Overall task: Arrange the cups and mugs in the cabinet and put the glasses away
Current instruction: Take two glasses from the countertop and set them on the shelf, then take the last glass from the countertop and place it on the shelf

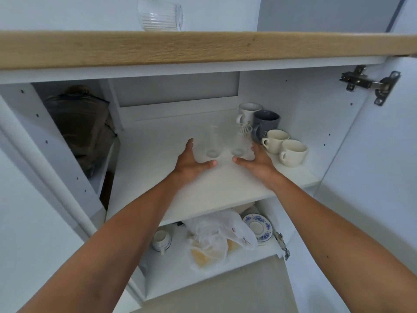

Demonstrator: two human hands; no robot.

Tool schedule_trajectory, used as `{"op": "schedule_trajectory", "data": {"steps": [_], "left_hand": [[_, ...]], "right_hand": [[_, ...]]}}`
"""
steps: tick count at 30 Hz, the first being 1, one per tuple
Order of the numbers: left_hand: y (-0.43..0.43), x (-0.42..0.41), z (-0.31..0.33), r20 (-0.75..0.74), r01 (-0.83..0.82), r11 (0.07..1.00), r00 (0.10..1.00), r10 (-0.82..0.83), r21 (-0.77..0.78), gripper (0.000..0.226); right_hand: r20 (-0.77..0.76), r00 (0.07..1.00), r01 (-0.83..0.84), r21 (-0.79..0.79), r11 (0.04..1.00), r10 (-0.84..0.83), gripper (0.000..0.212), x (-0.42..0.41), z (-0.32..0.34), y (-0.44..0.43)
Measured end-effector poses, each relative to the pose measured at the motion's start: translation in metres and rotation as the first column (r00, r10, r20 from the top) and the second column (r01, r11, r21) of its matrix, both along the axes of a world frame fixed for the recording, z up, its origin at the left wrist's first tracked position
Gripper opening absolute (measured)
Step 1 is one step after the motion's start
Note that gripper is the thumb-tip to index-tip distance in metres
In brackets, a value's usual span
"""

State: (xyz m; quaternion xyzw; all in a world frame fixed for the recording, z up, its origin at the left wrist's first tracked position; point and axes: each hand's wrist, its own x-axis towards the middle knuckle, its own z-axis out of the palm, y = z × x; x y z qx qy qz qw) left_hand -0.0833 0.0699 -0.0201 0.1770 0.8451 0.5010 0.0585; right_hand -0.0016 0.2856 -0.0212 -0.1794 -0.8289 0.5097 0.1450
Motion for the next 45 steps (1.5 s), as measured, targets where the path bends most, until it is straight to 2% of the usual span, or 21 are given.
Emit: {"op": "schedule_trajectory", "data": {"steps": [7, 13, 18, 22, 30, 38, 45], "left_hand": [[-0.030, 0.050, 0.006, -0.003, 0.007, 0.995, 1.000, -0.008, -0.102, 0.112], [-0.046, 0.087, 0.019, -0.005, 0.042, 0.955, 0.999, -0.046, -0.295, 0.107], [-0.064, 0.130, 0.057, 0.078, 0.099, 0.896, 0.994, -0.072, -0.433, 0.107], [-0.079, 0.167, 0.109, 0.120, 0.157, 0.859, 0.986, -0.112, -0.487, 0.106], [-0.107, 0.249, 0.240, 0.181, 0.250, 0.844, 0.966, -0.184, -0.475, 0.101], [-0.119, 0.297, 0.339, 0.116, 0.298, 0.832, 0.954, -0.276, -0.469, 0.102], [-0.106, 0.266, 0.394, 0.003, 0.219, 0.850, 0.969, -0.249, -0.479, 0.108]], "right_hand": [[0.099, 0.994, -0.068, 0.304, 0.950, 0.039, 0.101, 0.051, 0.012, -0.018], [0.321, 0.947, -0.165, 0.500, 0.850, -0.005, 0.105, 0.089, 0.029, -0.031], [0.489, 0.872, -0.285, 0.504, 0.816, 0.003, 0.106, 0.137, 0.068, -0.046], [0.562, 0.827, -0.330, 0.481, 0.813, 0.003, 0.107, 0.181, 0.117, -0.060], [0.623, 0.782, -0.324, 0.437, 0.839, -0.022, 0.109, 0.270, 0.244, -0.095], [0.575, 0.818, -0.317, 0.450, 0.835, 0.001, 0.109, 0.313, 0.346, -0.106], [0.480, 0.877, -0.312, 0.519, 0.796, 0.030, 0.102, 0.282, 0.405, -0.078]]}}
